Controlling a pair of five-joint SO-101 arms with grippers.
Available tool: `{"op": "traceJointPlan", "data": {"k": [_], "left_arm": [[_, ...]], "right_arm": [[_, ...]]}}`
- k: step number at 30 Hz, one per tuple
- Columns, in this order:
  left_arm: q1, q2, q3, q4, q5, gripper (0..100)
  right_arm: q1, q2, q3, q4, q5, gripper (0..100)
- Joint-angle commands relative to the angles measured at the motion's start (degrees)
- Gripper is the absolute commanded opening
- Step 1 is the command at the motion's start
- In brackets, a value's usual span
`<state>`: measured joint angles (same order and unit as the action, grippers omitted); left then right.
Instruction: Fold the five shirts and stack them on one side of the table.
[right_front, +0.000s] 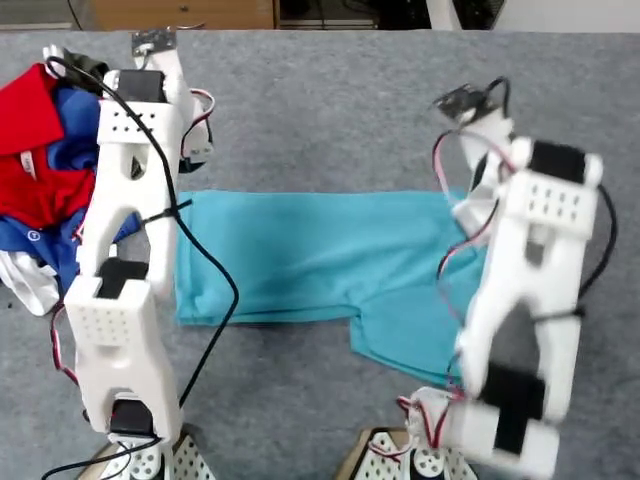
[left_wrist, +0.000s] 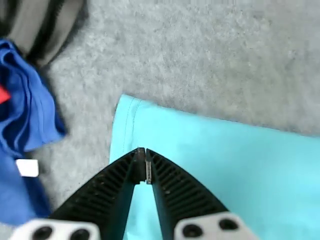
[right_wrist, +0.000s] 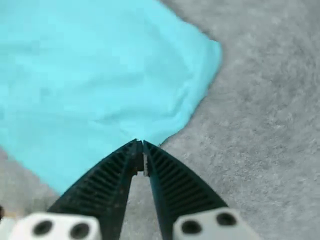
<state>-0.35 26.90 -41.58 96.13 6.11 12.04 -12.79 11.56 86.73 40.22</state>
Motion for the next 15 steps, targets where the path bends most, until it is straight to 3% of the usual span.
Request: {"op": "traceJointPlan", "data": {"k": [1, 8, 15], "left_arm": [[0.35, -6.99, -0.88, 2.55, -0.09, 2], [0.79, -22.37, 21.63, -0.70, -0.09, 2], [-3.25, -44.26, 61.89, -23.82, -3.60, 2]], "right_arm": [[-2.42, -13.93, 11.30, 0.35, 5.01, 0.4], [-4.09, -31.96, 31.78, 0.53, 14.68, 0.5], [-8.13, -36.62, 45.67, -2.37, 21.89, 1.9]]}}
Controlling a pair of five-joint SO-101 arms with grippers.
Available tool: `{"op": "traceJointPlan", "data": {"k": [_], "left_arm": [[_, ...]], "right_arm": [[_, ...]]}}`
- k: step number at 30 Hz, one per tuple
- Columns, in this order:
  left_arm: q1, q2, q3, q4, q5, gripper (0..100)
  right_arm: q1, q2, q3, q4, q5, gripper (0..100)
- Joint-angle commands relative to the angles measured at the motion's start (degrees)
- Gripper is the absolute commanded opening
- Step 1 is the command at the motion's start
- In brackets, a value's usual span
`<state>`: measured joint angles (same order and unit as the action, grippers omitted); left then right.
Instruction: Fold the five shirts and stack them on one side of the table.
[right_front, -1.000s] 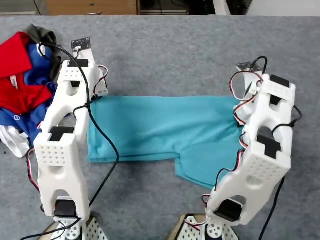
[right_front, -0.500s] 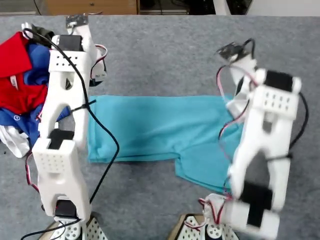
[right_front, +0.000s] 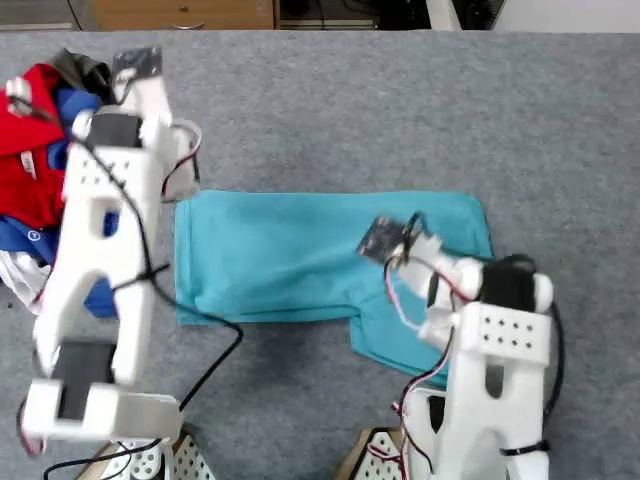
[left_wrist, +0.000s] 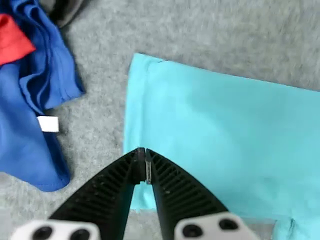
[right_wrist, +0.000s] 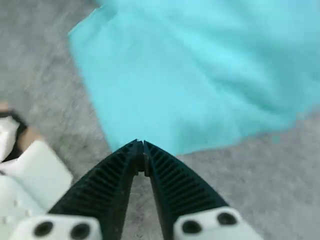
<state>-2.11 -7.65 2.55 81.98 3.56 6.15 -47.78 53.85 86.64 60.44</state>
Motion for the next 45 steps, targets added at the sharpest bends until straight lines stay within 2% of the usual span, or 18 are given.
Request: {"op": "traceJointPlan", "data": {"k": [1, 6, 11, 17, 21, 34, 39, 45], "left_arm": [[-2.02, -12.26, 23.47, -12.75, -1.05, 2], [-3.87, -21.32, 45.71, -27.69, -0.79, 2], [-4.84, -23.34, 55.74, -36.48, -0.70, 2], [-4.75, -23.25, 55.38, -36.48, -0.70, 2], [-4.75, -23.25, 55.47, -36.48, -0.70, 2], [-4.75, -22.90, 55.65, -36.92, -0.70, 2], [-4.75, -22.81, 55.65, -36.84, -0.70, 2], [-4.75, -22.81, 55.65, -36.57, -0.70, 2]], "right_arm": [[-2.95, -1.63, 4.70, -3.60, 1.67, 3.8], [-7.43, -1.63, 11.47, -8.62, 1.76, 11.8], [-9.10, -1.63, 15.96, -9.85, 3.34, 11.9], [-9.10, -1.63, 18.51, -12.22, 3.34, 12.2], [-9.10, -1.54, 20.97, -15.56, 3.34, 17.6], [-9.01, -1.19, 24.84, -21.19, 3.25, 17.5], [-8.75, 4.53, 25.89, -26.37, 3.16, 17.5], [-8.75, 12.09, 22.29, -26.90, 3.16, 15.0]]}}
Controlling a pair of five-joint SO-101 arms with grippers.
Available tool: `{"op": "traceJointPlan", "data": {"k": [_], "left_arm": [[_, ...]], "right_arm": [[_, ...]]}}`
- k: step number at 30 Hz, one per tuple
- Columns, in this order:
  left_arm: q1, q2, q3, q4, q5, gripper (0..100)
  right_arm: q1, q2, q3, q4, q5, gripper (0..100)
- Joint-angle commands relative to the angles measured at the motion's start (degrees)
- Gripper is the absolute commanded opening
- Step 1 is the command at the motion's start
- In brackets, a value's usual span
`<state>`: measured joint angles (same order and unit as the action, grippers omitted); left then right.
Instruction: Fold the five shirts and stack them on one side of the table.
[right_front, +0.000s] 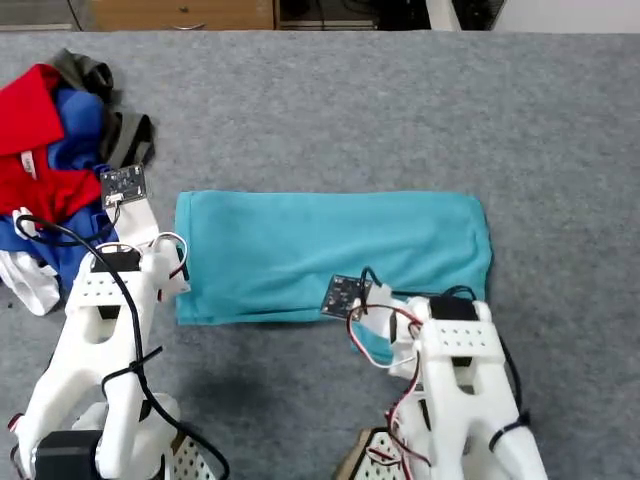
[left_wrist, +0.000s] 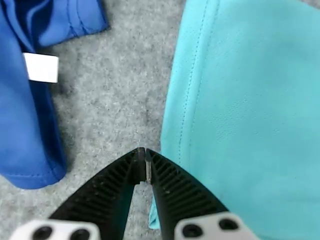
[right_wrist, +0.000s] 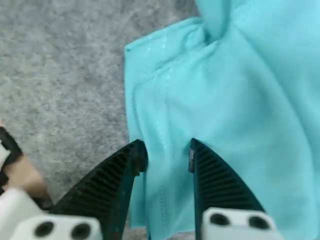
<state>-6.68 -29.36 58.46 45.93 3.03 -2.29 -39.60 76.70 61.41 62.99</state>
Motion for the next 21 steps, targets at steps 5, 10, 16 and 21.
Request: {"op": "traceJointPlan", "data": {"k": [5, 10, 16, 21], "left_arm": [[-0.18, -1.10, -0.18, -0.44, -0.18, 2], [-0.18, -1.10, -0.18, -0.44, -0.18, 2], [-0.09, -1.10, -0.18, -0.88, -0.18, 2], [1.76, -1.01, 0.53, -1.23, -0.18, 2]], "right_arm": [[-0.31, 7.60, -2.24, -2.55, 0.62, 9.6], [-0.22, 8.75, -3.21, -2.46, 0.44, 2.0], [-0.31, 8.84, -10.51, 3.16, -1.76, 0.3], [-0.40, 9.27, -26.95, 14.77, -3.25, 0.3]]}}
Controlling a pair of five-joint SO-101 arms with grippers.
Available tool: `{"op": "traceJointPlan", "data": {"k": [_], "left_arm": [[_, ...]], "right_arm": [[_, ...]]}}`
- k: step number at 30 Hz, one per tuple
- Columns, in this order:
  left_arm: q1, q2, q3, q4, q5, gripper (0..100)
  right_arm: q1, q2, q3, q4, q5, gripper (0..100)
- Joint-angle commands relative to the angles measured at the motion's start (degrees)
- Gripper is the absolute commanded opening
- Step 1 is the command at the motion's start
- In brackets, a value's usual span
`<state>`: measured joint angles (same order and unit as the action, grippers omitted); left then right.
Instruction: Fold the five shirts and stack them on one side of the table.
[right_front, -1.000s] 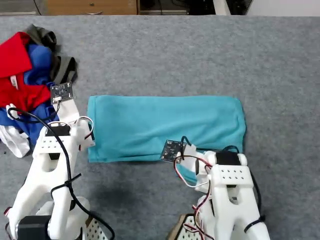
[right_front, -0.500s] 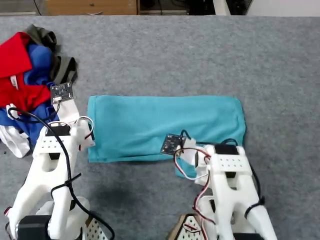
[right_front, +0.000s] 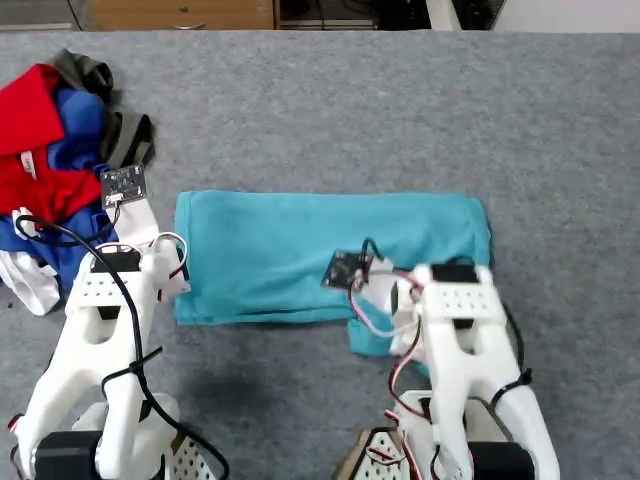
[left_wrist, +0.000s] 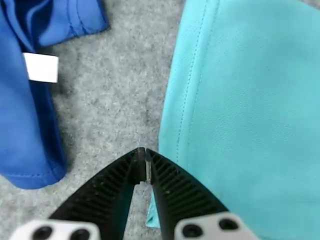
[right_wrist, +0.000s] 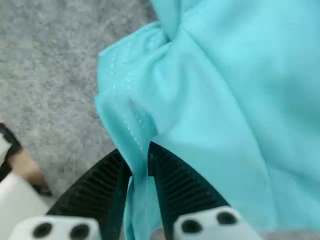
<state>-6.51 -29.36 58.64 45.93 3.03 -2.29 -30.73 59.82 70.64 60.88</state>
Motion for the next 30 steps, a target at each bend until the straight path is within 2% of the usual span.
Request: {"op": "traceJointPlan", "data": {"k": [1, 11, 16, 21, 23, 27, 30], "left_arm": [[2.37, -1.01, 0.97, -2.11, -0.18, 2], [3.34, -1.10, 1.67, -3.78, -0.18, 2], [3.34, -1.10, 1.67, -3.78, -0.18, 2], [3.34, -1.10, 1.67, -3.78, -0.18, 2], [3.34, -1.10, 1.67, -3.78, -0.18, 2], [3.34, -1.10, 1.67, -3.78, -0.18, 2], [3.34, -1.10, 1.67, -3.78, -0.18, 2]], "right_arm": [[-0.48, 1.19, -13.32, 7.38, -1.14, 0.3], [-0.66, 27.47, -45.49, 16.70, -1.14, 0.3], [-4.97, 38.29, -58.42, 21.89, -0.70, 0.5], [-9.45, 45.23, -64.48, 22.86, 1.58, 0.8], [-9.80, 46.99, -65.71, 22.86, 1.58, 5.5], [-8.31, 47.43, -66.59, 22.51, 1.32, 21.6], [-7.34, 47.43, -66.68, 24.09, 1.41, 28.7]]}}
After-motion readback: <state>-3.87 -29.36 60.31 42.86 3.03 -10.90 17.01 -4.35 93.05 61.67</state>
